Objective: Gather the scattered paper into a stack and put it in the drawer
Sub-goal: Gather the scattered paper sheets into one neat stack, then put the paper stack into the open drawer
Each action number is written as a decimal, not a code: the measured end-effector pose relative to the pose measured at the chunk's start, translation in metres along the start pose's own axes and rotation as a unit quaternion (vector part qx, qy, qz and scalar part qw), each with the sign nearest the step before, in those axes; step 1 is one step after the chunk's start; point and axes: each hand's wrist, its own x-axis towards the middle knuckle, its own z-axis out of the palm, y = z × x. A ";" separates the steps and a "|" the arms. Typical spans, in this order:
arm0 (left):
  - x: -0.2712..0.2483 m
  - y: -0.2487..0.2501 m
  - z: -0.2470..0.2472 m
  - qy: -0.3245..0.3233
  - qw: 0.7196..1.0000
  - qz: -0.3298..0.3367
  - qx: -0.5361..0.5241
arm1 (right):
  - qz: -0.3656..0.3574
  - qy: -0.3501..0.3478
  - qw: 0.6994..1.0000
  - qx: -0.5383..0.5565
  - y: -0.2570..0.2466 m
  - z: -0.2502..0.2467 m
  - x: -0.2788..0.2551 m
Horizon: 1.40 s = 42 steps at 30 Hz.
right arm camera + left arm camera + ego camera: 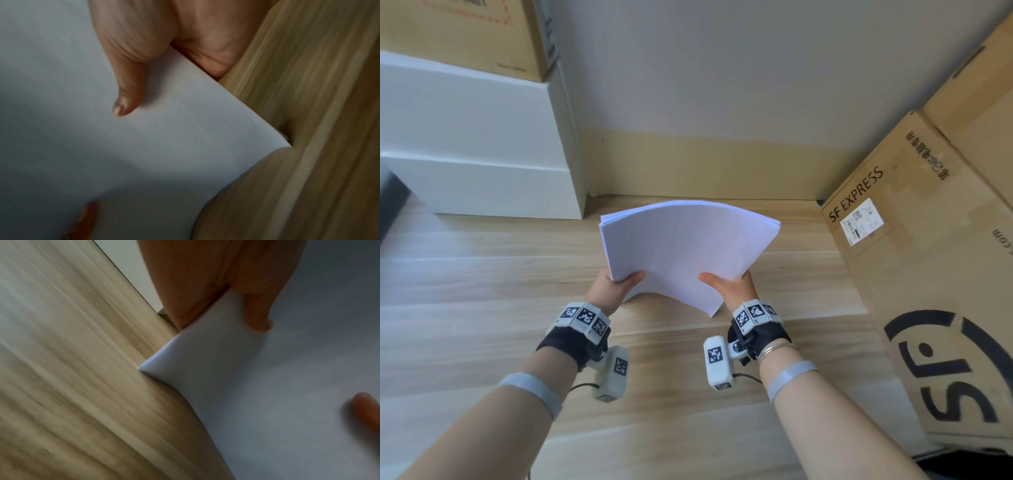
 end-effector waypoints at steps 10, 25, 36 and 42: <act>-0.030 0.004 0.009 0.029 0.996 -0.040 0.075 | 0.016 0.009 0.998 -0.056 0.002 -0.007 -0.016; -0.178 -0.056 0.005 0.055 0.982 -0.173 0.055 | 0.091 -0.169 0.939 -0.287 0.049 -0.026 -0.111; -0.271 -0.103 -0.029 0.087 0.970 -0.212 0.075 | 0.112 -0.253 0.909 -0.313 0.102 0.010 -0.180; -0.322 -0.142 -0.065 0.075 0.970 -0.227 0.044 | 0.118 -0.276 0.907 -0.295 0.148 0.043 -0.230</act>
